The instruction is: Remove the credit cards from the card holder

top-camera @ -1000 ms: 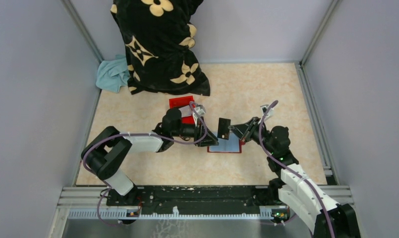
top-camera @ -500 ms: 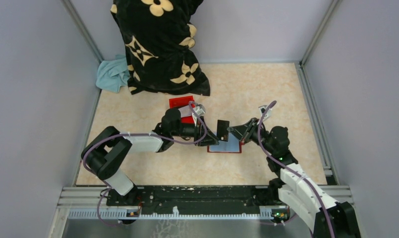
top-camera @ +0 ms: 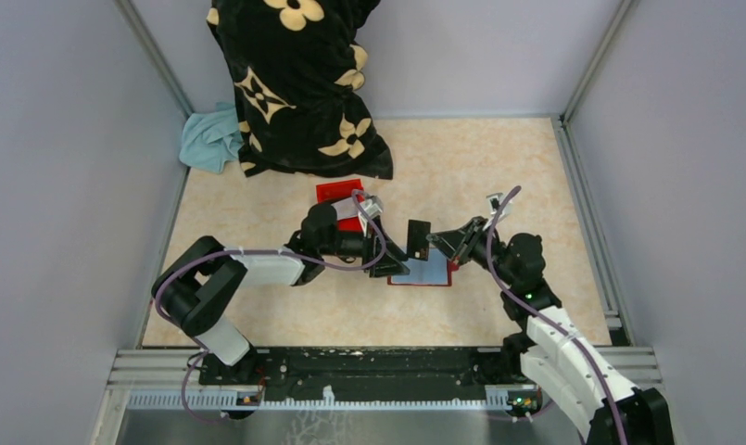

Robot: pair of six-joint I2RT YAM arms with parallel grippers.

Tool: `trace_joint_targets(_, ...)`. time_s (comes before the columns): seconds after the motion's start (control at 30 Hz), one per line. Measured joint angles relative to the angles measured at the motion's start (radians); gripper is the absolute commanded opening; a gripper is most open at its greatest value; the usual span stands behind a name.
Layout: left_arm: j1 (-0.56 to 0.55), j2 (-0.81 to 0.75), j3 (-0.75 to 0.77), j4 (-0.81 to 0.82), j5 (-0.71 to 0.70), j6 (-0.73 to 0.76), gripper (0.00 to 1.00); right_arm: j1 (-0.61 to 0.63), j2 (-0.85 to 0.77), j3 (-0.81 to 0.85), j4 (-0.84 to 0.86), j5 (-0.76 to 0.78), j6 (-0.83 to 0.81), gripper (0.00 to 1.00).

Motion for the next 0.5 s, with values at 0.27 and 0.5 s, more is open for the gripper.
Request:
trace_joint_targets(0.27, 0.021, 0.0, -0.042, 0.057, -0.011, -0.04, 0.63, 0.0, -0.029, 0.018, -0.013, -0.012, 0.005, 0.0)
trace_joint_targets(0.5, 0.034, 0.0, -0.074, 0.141, -0.013, -0.089, 0.59, 0.0, -0.037, 0.017, -0.01, -0.024, 0.018, 0.0)
